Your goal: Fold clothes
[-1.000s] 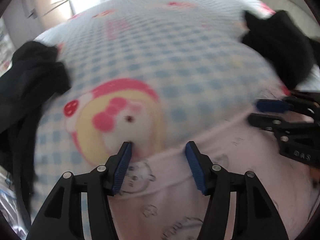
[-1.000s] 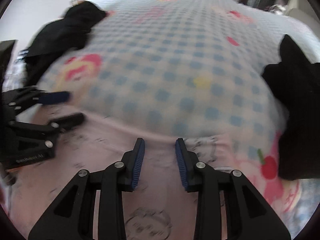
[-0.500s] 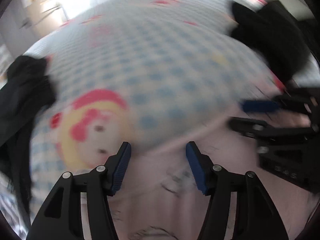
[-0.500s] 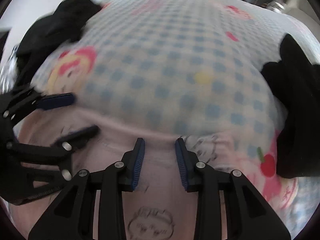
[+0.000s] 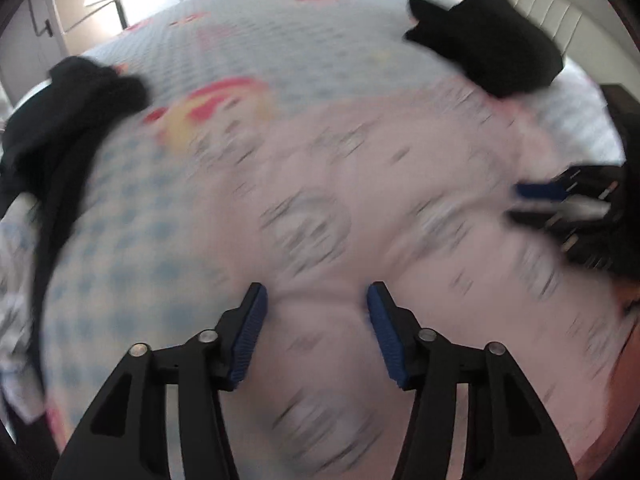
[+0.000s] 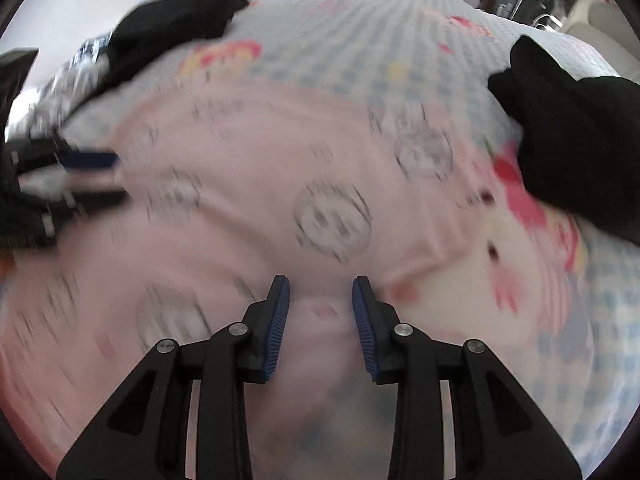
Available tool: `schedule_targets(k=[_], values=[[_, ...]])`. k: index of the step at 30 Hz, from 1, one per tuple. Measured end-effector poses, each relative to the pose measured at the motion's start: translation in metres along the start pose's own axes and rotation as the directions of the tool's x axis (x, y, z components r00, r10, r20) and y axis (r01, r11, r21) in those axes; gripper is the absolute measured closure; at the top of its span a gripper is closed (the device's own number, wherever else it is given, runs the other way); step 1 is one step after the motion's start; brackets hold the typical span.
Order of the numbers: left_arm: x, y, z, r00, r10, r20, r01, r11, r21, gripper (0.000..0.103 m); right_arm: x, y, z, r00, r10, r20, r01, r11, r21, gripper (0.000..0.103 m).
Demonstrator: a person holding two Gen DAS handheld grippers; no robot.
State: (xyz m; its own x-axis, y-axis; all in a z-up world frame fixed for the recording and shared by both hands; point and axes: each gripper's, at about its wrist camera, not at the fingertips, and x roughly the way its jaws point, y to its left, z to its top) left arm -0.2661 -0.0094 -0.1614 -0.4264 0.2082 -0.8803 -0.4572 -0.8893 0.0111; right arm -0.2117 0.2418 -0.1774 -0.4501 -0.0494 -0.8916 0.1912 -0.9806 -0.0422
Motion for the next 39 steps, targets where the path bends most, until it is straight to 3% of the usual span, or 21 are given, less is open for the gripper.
schedule_targets(k=[2,6,10,12,15,17,21,25,28,30,34,37,39], values=[[-0.015,0.013,-0.011,0.999,0.042,-0.001,-0.042,0.998,-0.041,0.049,-0.015,-0.016,-0.01,1.0,-0.004,0.002,0.004,0.999,0.052,0.071],[-0.049,-0.002,-0.027,0.997,-0.036,0.067,0.043,0.994,-0.101,0.05,-0.049,-0.029,-0.024,0.999,0.021,0.043,-0.027,0.986,0.163,0.069],[-0.056,-0.046,-0.041,0.994,-0.061,0.089,0.068,0.995,-0.074,0.05,-0.074,0.01,-0.055,0.993,0.087,0.079,-0.101,0.976,0.195,0.069],[-0.051,-0.061,-0.054,0.997,-0.031,0.065,0.035,0.998,-0.059,0.05,-0.071,0.031,-0.069,0.998,0.046,0.05,-0.054,0.985,0.161,0.069],[-0.046,-0.055,-0.079,0.999,0.038,0.019,-0.037,0.997,-0.069,0.049,-0.061,0.031,-0.09,1.0,-0.026,0.011,0.024,0.985,0.17,0.069],[-0.051,-0.041,-0.09,1.0,0.02,0.006,-0.019,0.993,-0.12,0.048,-0.07,0.013,-0.1,1.0,-0.014,0.016,0.01,0.968,0.249,0.069],[-0.067,-0.032,-0.086,0.997,-0.044,0.067,0.057,0.977,-0.205,0.048,-0.083,-0.011,-0.094,0.998,0.002,0.064,-0.024,0.935,0.354,0.068],[-0.057,-0.049,-0.07,0.998,-0.014,0.059,0.024,0.986,-0.164,0.048,-0.074,0.0,-0.073,0.995,0.036,0.098,-0.068,0.937,0.343,0.067],[-0.047,-0.046,-0.075,0.999,0.038,0.016,-0.035,0.986,-0.163,0.048,-0.05,0.011,-0.071,0.999,-0.045,-0.015,0.048,0.961,0.271,0.068],[-0.049,-0.039,-0.084,0.999,0.05,0.004,-0.049,0.983,-0.177,0.047,-0.05,0.008,-0.078,0.998,-0.056,-0.016,0.059,0.958,0.282,0.068],[-0.074,-0.02,-0.102,0.998,-0.019,0.053,0.033,0.963,-0.268,0.047,-0.07,-0.003,-0.094,0.995,-0.104,-0.012,0.102,0.945,0.309,0.068],[-0.09,-0.024,-0.111,0.988,-0.089,0.124,0.125,0.937,-0.326,0.048,-0.098,0.019,-0.101,0.996,-0.016,0.085,-0.012,0.95,0.311,0.068],[-0.085,-0.037,-0.114,0.992,-0.082,0.095,0.107,0.951,-0.289,0.048,-0.107,0.043,-0.102,0.992,0.049,0.115,-0.08,0.955,0.285,0.067]])
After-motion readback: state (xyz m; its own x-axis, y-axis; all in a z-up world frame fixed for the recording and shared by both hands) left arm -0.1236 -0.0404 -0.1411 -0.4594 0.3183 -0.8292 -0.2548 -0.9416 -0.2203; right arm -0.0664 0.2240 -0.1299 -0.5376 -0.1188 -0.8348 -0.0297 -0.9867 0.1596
